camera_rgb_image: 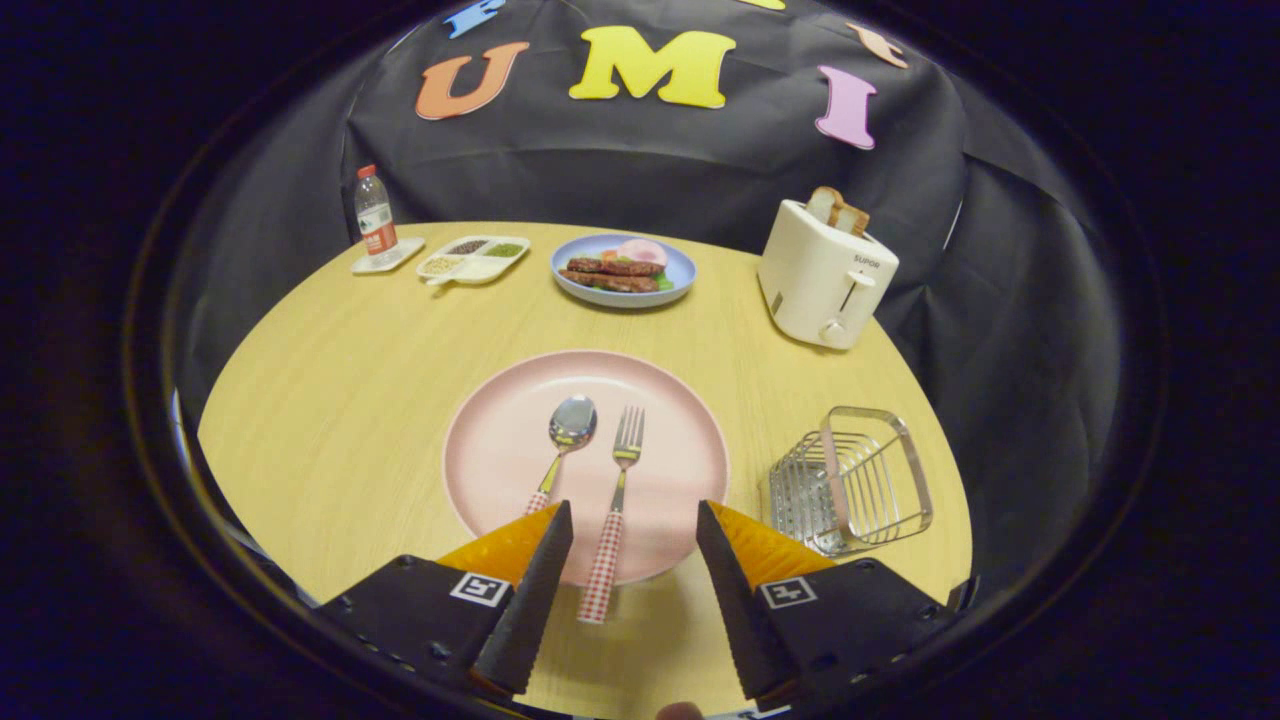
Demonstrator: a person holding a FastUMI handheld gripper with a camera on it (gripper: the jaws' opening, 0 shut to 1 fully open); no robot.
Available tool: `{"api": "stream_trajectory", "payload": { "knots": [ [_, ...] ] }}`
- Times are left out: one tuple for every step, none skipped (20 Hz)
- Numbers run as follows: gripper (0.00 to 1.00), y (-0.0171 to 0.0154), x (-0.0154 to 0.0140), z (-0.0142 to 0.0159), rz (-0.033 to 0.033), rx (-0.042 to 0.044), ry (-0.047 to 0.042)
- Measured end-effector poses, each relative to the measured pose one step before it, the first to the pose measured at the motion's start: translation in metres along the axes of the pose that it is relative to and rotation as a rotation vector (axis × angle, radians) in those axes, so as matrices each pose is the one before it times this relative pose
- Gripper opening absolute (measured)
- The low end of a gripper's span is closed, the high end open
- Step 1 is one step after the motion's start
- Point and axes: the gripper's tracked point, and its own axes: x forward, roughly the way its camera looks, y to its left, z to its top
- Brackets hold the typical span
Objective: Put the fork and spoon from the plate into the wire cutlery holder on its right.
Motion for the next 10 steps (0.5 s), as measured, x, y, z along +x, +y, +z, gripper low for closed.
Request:
{"api": "stream_trajectory", "payload": {
  "knots": [
    [0.75, 0.00181, 0.00469, -0.00132, 0.00524, -0.00369, 0.00910],
    [0.75, -0.00182, 0.00534, -0.00313, -0.01841, -0.01533, 0.01415],
    [0.64, 0.00025, 0.00363, -0.00258, 0.00030, -0.00591, 0.01436],
    [0.54, 0.00117, 0.00567, -0.00466, 0.00342, 0.00337, 0.01983],
    [0.52, 0.00273, 0.00247, -0.00384, 0.00618, 0.00010, 0.01537],
    [0.52, 0.00010, 0.00364, -0.00385, -0.00480, -0.00343, 0.01126],
    [0.52, 0.00110, 0.00303, -0.00213, -0.00134, 0.00272, 0.00826],
    [0.43, -0.00018, 0.00194, -0.00224, -0.00667, 0.00210, 0.00512],
    [0.35, 0.00216, 0.00295, -0.00206, 0.00150, 0.00547, 0.01152],
    [0.27, 0.00010, 0.00115, -0.00053, -0.00167, 0.00866, 0.00675]
  ]
}}
